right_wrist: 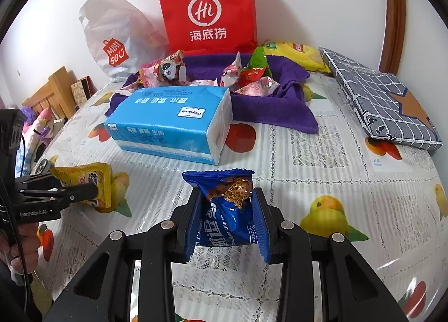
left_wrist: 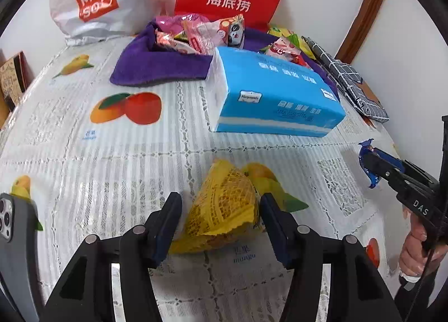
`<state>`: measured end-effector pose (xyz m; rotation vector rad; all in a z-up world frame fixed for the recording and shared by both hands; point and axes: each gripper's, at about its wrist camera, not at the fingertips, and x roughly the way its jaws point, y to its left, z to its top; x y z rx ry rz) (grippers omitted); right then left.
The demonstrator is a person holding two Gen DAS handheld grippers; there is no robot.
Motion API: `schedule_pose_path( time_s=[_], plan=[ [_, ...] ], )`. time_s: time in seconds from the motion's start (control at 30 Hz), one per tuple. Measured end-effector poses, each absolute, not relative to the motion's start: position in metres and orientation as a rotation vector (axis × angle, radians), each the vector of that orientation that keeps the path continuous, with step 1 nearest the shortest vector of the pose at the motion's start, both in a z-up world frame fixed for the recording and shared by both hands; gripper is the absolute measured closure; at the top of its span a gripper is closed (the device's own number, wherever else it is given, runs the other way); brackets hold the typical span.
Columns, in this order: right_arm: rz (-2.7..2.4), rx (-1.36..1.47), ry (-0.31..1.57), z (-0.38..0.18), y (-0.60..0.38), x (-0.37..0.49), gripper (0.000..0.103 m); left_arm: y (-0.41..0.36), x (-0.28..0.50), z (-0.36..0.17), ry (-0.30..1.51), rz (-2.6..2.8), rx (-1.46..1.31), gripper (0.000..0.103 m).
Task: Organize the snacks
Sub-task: 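Carry the blue packet and yellow bag over the purple towel with both tools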
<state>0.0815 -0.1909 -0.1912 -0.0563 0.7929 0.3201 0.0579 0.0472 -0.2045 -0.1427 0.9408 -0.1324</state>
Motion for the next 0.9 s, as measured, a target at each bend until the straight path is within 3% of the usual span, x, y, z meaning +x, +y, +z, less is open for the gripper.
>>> schedule_pose_path(
  time_s=[0.03,0.13,0.23,0.9],
  plan=[
    [0.318,-0.057,0.795,-0.192,-0.191,0.082,0.068,0.046,0.058,-0.204,0.939,-0.129,-0.133,0.047],
    [0.315,-0.053,0.803,-0.192,-0.192,0.083,0.068,0.044,0.056,-0.2,0.936,-0.143,-0.125,0.062],
    [0.316,-0.056,0.791,-0.189,-0.193,0.082,0.068,0.044,0.055,-0.192,0.921,-0.155,-0.124,0.066],
    [0.286,-0.033,0.727,-0.131,-0.182,0.115,0.068,0.04,0.08,-0.118,0.829,-0.17,-0.153,0.066]
  ],
)
